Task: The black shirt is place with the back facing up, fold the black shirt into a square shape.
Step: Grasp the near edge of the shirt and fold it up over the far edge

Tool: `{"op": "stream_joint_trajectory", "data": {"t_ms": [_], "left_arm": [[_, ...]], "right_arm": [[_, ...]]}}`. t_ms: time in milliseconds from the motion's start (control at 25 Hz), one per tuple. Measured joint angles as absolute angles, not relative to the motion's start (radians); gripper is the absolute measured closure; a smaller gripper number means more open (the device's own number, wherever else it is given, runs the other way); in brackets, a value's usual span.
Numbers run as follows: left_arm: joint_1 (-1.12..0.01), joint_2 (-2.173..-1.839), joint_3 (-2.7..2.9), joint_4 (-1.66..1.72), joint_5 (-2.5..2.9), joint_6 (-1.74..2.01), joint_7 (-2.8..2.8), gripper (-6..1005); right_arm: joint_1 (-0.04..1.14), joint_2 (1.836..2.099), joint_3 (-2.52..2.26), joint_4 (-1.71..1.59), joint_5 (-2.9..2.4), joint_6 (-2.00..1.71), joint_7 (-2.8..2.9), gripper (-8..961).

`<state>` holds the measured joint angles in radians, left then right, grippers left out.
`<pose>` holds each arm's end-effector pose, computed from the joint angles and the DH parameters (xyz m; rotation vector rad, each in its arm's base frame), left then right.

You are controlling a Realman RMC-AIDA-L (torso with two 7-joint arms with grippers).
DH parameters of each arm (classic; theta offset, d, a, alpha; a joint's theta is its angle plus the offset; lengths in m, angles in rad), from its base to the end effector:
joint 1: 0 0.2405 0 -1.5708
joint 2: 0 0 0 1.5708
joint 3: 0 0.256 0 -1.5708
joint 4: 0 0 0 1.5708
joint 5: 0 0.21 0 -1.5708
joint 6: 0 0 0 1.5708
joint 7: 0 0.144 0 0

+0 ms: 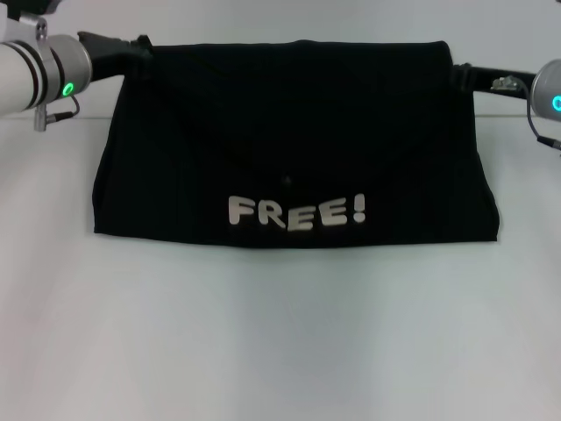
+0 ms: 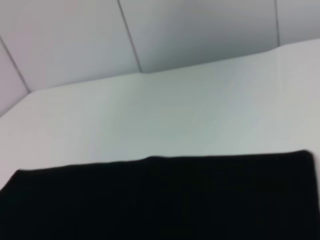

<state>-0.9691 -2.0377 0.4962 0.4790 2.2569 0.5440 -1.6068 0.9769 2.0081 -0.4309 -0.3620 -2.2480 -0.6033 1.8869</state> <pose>-0.2223 0.5072 0.0455 -1.9850 -0.6975 -0.2628 0.2315 0.4974 0.0266 -1.9311 1.1158 0.4707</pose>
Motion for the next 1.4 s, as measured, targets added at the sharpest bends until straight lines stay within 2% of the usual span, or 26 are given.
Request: {"op": "stream_joint_trajectory", "data": {"t_ms": [360, 800, 920, 1120, 1200, 1240, 1400], "left_arm": [[-0.960, -2.029, 0.490, 0.464, 2.193, 0.526, -1.597, 977], [-0.934, -2.057, 0.499, 0.415, 2.195, 0.424, -1.567, 975], [-0.926, -2.059, 0.496, 0.410, 2.192, 0.387, -1.553, 975], [-0.913, -2.059, 0.489, 0.409, 2.191, 0.348, -1.561, 773], [-0.907, -2.059, 0.487, 0.410, 2.191, 0.348, -1.564, 612], [-0.904, -2.059, 0.485, 0.410, 2.191, 0.349, -1.568, 532], [-0.879, -2.066, 0.481, 0.438, 2.193, 0.394, -1.622, 456]], "right_arm": [[0.968, 1.980, -0.441, -0.365, -2.185, -0.633, 1.887, 924], [0.949, 2.011, -0.454, -0.333, -2.185, -0.606, 1.886, 920], [0.941, 2.012, -0.454, -0.335, -2.184, -0.604, 1.884, 810], [0.924, 2.019, -0.454, -0.343, -2.184, -0.607, 1.879, 588], [0.903, 2.035, -0.454, -0.378, -2.184, -0.612, 1.878, 489], [0.903, 2.035, -0.454, -0.378, -2.184, -0.612, 1.878, 469], [0.864, 2.046, -0.451, -0.433, -2.183, -0.679, 1.878, 391]]}}
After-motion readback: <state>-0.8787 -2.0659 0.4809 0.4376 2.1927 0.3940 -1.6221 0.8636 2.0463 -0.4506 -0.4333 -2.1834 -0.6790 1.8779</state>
